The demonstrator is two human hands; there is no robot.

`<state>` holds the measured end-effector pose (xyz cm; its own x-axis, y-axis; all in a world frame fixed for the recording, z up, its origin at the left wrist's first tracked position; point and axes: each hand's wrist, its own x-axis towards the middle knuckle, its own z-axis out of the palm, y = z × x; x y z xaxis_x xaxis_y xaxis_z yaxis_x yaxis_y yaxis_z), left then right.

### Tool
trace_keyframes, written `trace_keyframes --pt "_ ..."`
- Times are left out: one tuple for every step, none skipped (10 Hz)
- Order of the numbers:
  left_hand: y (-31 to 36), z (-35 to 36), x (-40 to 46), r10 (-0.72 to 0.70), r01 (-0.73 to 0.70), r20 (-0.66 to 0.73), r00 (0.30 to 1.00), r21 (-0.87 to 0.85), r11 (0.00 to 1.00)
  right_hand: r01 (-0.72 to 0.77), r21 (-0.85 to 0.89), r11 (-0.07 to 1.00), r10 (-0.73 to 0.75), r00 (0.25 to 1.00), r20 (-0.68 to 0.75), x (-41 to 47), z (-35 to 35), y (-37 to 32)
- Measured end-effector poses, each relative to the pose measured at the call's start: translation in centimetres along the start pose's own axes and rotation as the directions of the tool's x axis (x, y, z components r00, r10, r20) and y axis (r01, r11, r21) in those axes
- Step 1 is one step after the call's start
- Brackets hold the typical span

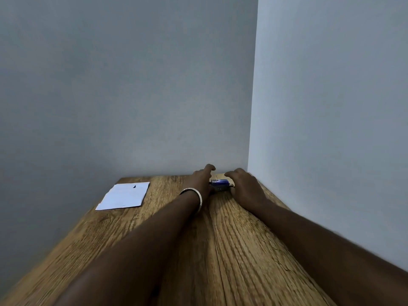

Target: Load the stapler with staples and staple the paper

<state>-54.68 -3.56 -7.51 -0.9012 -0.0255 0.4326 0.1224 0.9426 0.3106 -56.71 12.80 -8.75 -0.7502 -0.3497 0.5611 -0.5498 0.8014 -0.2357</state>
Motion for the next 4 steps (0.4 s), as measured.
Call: trace_keyframes --pt "-0.2 0.1 -0.7 -0.040 0.040 0.009 0.999 -0.031 0.999 -0.002 0.020 1.000 0.002 1.000 0.008 -0.5 0.1 -0.1" --pt "-0.6 -0.3 -2.2 -0.099 0.098 -0.017 0.995 -0.044 0.994 -0.021 0.004 1.000 0.021 1.000 0.022 -1.6 -0.4 -0.4" --pt "-1.0 -1.3 -4.0 -0.144 0.143 -0.018 0.989 -0.040 0.989 -0.042 -0.013 0.999 0.042 0.998 0.038 -3.0 -1.4 -1.2" --pt "-1.0 -2.0 -6.3 -0.201 0.200 -0.006 0.980 -0.062 0.978 -0.065 -0.032 0.997 0.067 0.995 0.068 -5.1 -2.6 -2.2"
